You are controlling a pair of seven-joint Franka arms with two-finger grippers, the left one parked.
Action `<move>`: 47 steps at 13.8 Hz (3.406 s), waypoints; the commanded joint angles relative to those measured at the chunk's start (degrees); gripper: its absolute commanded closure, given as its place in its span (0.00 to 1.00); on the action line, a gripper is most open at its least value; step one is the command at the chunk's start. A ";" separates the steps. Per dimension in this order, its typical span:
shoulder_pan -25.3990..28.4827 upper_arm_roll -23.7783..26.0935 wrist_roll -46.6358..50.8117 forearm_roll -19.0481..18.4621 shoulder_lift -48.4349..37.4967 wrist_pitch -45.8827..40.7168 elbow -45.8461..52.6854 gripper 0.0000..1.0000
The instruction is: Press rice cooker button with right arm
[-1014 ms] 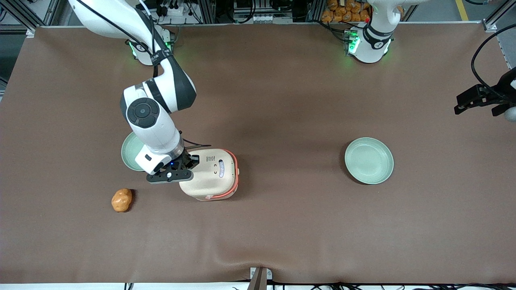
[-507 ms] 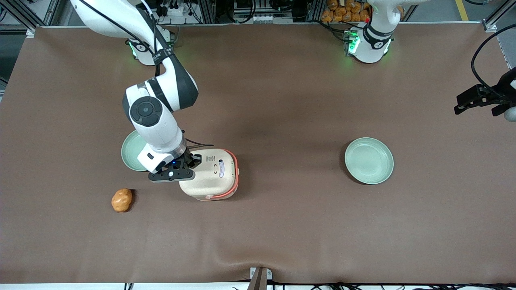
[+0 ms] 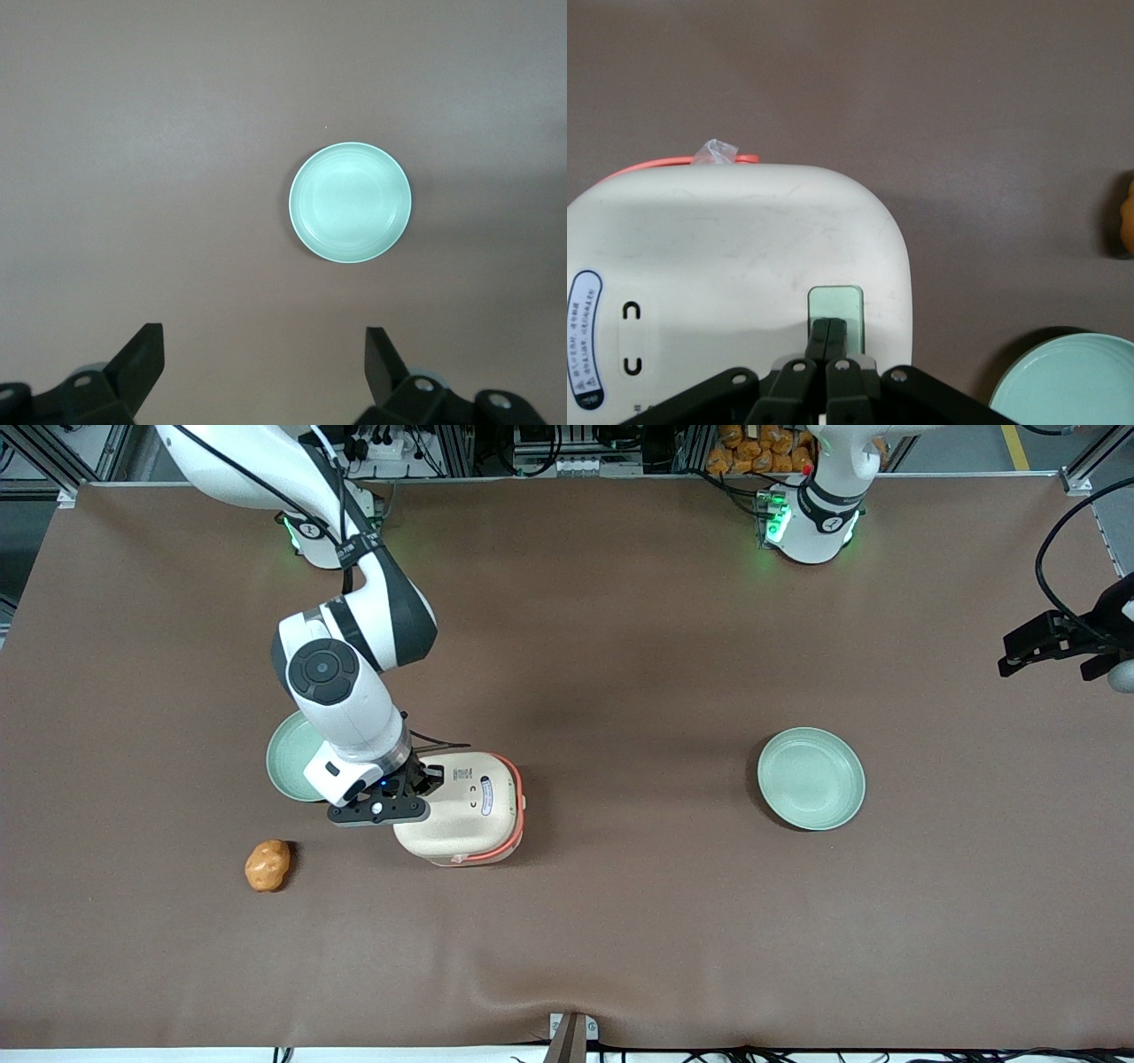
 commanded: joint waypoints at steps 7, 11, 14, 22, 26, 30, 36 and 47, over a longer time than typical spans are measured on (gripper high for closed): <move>-1.36 0.47 1.33 -0.60 2.39 0.05 0.44 1.00; -1.79 0.38 2.12 0.01 -1.03 -3.00 4.30 0.00; -2.85 0.47 1.86 0.19 -5.15 -10.38 8.60 0.00; -12.50 0.38 -7.09 0.45 -20.10 -28.76 9.14 0.00; -19.79 0.38 -14.58 3.33 -23.97 -34.30 8.61 0.00; -25.43 0.38 -19.85 5.54 -26.17 -37.57 6.69 0.00; -29.04 0.29 -23.45 7.74 -27.23 -35.64 2.47 0.00; -29.84 -0.06 -26.62 5.56 -36.54 -32.82 -5.36 0.00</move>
